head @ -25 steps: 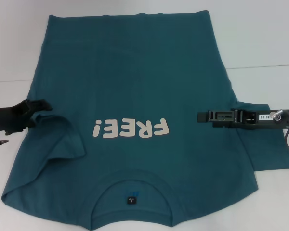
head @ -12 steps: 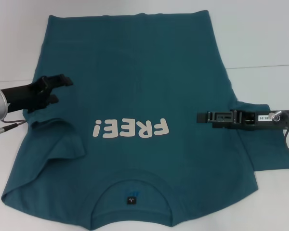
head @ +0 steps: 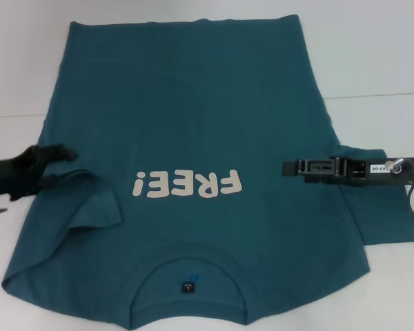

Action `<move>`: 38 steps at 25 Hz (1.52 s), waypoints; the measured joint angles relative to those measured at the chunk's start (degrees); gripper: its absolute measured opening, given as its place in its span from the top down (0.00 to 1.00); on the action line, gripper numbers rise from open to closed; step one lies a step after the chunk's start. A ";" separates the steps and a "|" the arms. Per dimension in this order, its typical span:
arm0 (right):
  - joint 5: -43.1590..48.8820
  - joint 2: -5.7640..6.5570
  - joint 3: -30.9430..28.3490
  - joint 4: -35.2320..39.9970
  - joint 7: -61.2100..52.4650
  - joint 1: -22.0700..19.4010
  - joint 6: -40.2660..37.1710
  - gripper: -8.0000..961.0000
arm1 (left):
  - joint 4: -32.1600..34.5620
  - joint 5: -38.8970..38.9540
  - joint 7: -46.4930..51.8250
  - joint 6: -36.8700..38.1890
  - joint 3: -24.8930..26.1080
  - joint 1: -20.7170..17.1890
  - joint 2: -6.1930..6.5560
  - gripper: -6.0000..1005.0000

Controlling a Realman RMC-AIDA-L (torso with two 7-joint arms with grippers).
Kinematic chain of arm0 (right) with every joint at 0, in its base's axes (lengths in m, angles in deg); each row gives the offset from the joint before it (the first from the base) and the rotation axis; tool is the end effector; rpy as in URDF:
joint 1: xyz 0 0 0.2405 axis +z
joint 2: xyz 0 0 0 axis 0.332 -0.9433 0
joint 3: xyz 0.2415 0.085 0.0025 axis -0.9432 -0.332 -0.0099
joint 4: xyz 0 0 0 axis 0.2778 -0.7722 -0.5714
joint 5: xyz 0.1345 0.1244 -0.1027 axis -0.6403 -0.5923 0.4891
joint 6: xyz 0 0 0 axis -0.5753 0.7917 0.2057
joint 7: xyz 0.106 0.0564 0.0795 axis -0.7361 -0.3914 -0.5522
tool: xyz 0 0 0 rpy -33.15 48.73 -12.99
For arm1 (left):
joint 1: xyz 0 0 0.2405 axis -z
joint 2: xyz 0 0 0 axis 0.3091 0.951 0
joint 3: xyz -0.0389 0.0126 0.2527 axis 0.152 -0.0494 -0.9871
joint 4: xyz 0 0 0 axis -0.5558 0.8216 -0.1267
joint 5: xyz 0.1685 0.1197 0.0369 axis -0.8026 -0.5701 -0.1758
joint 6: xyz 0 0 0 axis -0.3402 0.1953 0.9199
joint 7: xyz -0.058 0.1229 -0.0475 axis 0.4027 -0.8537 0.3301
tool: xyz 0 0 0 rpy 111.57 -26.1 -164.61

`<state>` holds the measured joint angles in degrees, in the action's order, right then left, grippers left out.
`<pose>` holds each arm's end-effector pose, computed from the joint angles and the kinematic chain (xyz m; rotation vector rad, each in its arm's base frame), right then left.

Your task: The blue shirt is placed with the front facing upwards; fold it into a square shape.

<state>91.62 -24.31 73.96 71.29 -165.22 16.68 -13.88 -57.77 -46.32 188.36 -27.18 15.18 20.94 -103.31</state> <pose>0.2736 0.3782 0.0259 -2.2981 1.6210 0.6535 -0.3098 0.4132 0.0324 -1.6679 -1.9638 -0.6692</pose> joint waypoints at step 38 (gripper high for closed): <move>0.00 0.19 0.00 -0.88 -2.17 -0.04 1.37 0.05 | -3.70 0.88 -1.75 -14.01 -4.43 4.49 -1.93 0.24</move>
<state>91.62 -24.12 73.96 70.41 -167.39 16.64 -12.50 -61.47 -45.44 186.62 -41.19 10.76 25.43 -105.24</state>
